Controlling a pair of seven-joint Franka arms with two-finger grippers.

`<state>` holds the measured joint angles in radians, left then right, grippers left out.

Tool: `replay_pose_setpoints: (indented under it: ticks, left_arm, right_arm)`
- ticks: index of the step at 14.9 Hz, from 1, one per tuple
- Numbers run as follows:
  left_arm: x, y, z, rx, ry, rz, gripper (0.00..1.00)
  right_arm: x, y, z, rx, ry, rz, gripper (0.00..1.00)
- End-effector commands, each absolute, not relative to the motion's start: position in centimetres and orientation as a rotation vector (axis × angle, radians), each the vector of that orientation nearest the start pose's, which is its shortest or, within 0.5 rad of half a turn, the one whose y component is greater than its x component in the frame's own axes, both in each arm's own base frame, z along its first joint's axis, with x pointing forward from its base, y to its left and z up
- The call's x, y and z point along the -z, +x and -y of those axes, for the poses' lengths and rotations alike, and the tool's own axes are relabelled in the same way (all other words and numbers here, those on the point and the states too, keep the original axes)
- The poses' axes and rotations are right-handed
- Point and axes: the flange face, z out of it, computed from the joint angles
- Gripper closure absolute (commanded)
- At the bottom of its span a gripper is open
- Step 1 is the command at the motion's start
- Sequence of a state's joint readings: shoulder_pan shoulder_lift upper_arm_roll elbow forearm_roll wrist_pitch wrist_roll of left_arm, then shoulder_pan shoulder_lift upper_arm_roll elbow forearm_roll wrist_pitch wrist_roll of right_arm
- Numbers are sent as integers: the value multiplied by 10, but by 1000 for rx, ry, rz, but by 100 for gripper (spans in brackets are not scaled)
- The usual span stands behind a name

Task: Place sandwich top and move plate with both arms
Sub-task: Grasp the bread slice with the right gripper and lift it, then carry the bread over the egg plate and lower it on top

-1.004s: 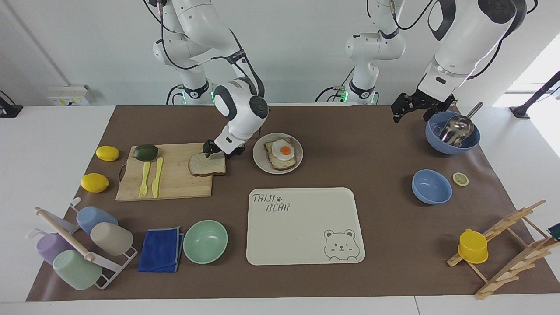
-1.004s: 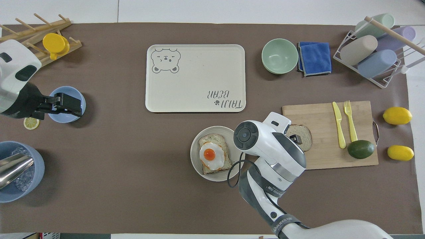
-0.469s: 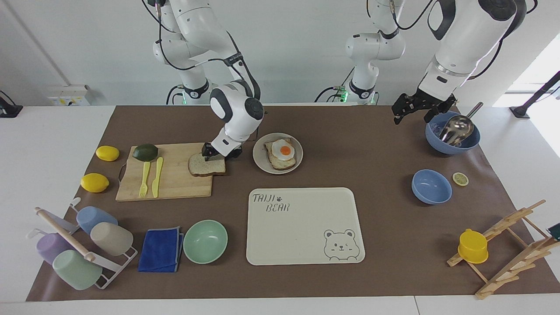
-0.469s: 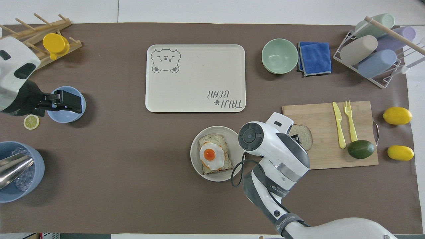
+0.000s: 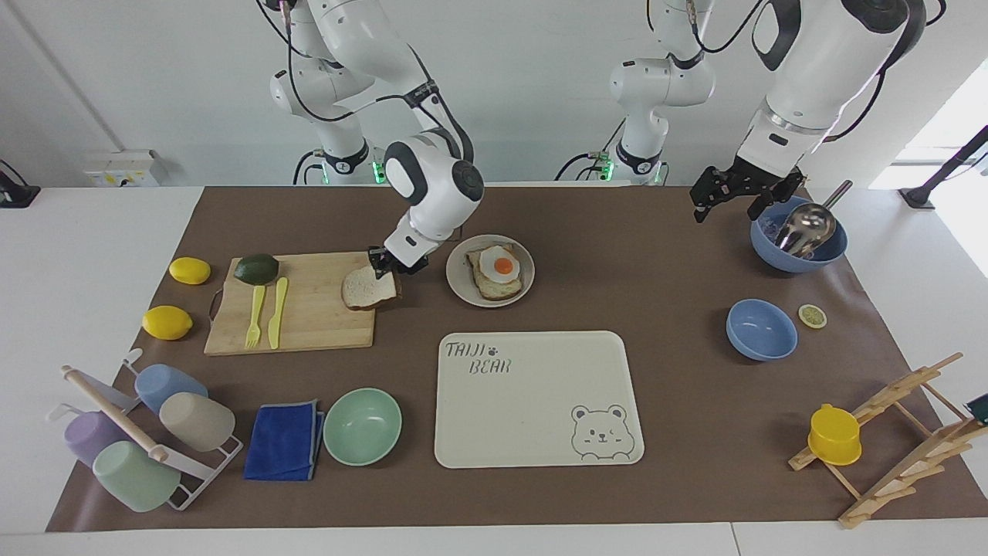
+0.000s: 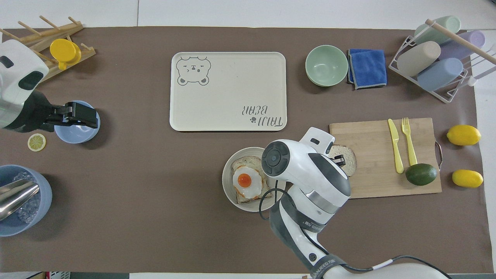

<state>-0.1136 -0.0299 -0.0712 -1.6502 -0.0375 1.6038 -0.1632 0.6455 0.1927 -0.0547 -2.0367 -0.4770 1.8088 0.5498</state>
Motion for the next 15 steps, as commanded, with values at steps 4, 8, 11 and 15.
replay_pose_setpoints:
  ticks: [4, 8, 11, 15]
  left_arm:
    - [-605, 536, 114, -8, -3158, -66, 0]
    - [-605, 536, 114, -12, -3157, -66, 0]
    - [-604, 535, 113, -17, -3157, -66, 0]
    - [-601, 533, 112, -32, -3156, -56, 0]
  right_arm:
    - [-421, 458, -417, 67, 2631, -382, 100]
    - [-387, 431, -451, 13, 2531, -449, 100]
    - [-375, 428, -460, -16, 2524, -454, 100]
    - [-357, 419, -465, -12, 2574, -490, 100]
